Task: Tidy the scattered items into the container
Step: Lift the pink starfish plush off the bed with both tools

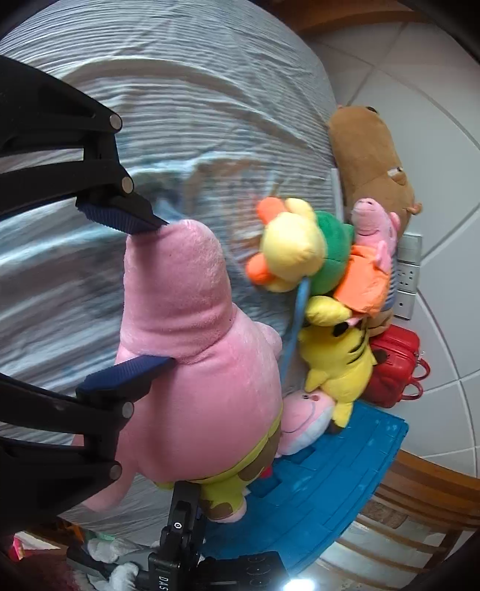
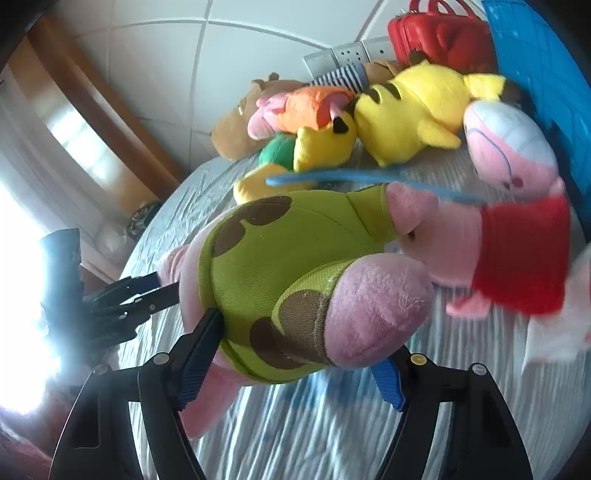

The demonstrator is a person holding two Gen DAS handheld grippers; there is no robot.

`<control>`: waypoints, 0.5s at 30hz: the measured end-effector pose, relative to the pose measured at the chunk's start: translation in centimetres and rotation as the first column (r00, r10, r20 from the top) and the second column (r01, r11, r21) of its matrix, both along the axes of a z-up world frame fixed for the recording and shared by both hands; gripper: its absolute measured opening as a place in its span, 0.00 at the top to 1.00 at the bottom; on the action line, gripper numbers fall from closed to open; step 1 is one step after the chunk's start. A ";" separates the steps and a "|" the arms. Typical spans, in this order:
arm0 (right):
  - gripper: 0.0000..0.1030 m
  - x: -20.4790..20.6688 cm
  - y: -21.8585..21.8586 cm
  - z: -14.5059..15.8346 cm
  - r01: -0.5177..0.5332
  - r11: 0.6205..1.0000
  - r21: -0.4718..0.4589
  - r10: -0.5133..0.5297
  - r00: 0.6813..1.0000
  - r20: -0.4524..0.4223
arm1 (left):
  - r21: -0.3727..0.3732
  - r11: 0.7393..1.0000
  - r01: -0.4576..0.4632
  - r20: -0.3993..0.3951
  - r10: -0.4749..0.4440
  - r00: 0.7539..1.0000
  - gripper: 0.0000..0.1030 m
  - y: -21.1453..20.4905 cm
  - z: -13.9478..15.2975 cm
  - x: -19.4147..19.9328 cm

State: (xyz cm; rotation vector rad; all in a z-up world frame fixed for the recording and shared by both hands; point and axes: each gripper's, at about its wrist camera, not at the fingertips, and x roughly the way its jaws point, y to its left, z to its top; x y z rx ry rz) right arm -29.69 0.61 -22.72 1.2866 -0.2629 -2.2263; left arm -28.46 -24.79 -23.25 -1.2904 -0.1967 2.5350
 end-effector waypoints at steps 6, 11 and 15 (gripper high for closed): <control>0.28 1.4 1.2 -2.8 0.037 0.999 -0.011 -0.037 0.998 0.052 | -0.011 1.000 -0.006 0.080 0.007 0.997 0.40 0.9 -4.1 0.9; 0.24 1.3 2.8 -2.5 0.126 0.990 -0.070 -0.123 0.991 0.045 | 0.009 1.000 -0.008 0.077 0.007 0.997 0.38 1.1 -4.3 1.0; 0.24 0.4 4.0 -2.6 0.205 0.974 -0.099 -0.201 0.978 0.053 | 0.014 1.000 -0.013 0.082 0.012 0.997 0.28 1.7 -4.9 0.7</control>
